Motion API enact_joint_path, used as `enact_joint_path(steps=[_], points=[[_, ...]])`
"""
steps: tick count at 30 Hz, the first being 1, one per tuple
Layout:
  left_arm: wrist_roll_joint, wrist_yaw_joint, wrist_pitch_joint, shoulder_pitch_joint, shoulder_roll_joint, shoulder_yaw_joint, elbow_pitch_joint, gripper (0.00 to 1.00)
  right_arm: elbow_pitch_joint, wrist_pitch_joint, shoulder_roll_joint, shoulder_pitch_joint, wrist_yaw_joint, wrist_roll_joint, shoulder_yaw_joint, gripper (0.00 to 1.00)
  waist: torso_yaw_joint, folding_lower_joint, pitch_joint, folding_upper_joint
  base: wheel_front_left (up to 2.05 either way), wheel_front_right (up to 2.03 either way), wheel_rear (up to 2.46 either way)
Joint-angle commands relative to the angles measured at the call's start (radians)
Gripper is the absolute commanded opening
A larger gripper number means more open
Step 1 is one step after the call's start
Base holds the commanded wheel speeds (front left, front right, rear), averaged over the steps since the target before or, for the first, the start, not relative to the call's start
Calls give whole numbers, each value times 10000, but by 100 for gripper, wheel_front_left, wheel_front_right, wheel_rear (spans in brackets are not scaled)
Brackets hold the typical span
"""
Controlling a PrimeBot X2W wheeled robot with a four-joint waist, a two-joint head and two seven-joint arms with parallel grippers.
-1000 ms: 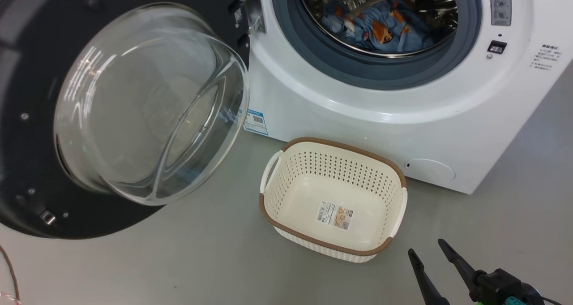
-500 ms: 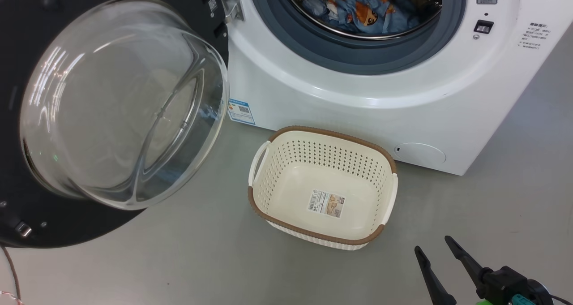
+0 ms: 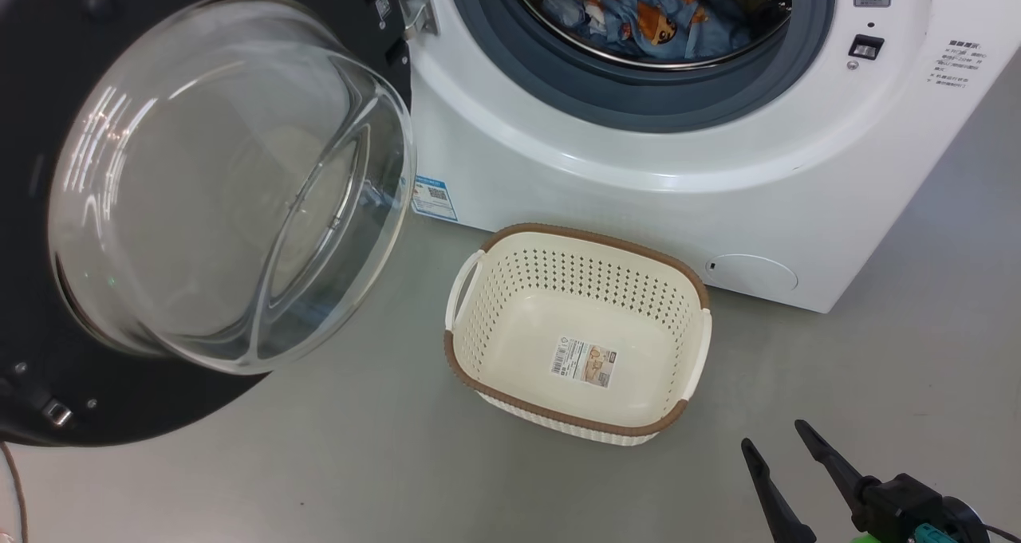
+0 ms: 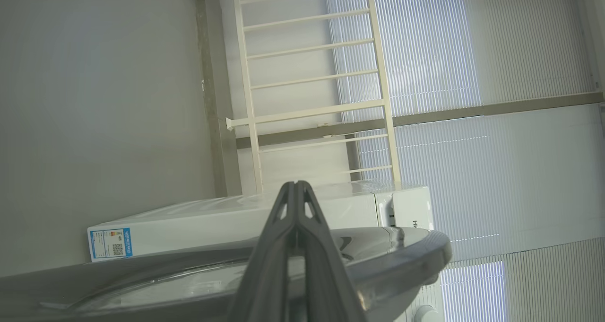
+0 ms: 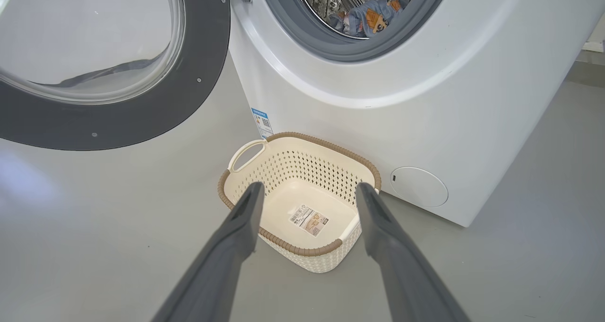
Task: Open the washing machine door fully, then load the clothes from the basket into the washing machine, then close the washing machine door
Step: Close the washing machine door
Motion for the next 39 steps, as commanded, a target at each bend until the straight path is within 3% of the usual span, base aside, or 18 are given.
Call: enact_joint_path(steps=[1,11,21,32,39], points=[[-118,-105,454,-104,361,153,-234,0,-195,-48,-170,-172,16,29,237,100,-6,0,-23,0,0,0,0],[-163,-105,1680,195,189,84,-452,0,-167,-48,-150,-156,16,55,214,100,-33,0,-111,0,0,0,0],[152,-105,2886,922,-186,-309,-1764,0,-171,-48,72,-219,16,77,199,100,-115,0,-311,0,0,0,0],[83,-105,4092,2384,-1595,-923,-4812,0,-220,-48,356,-114,16,91,137,100,-406,0,-643,0,0,0,0],[590,-105,3842,3037,-2696,-2281,-6996,0,-258,-48,503,-169,16,84,109,100,-790,0,-625,0,0,0,0]])
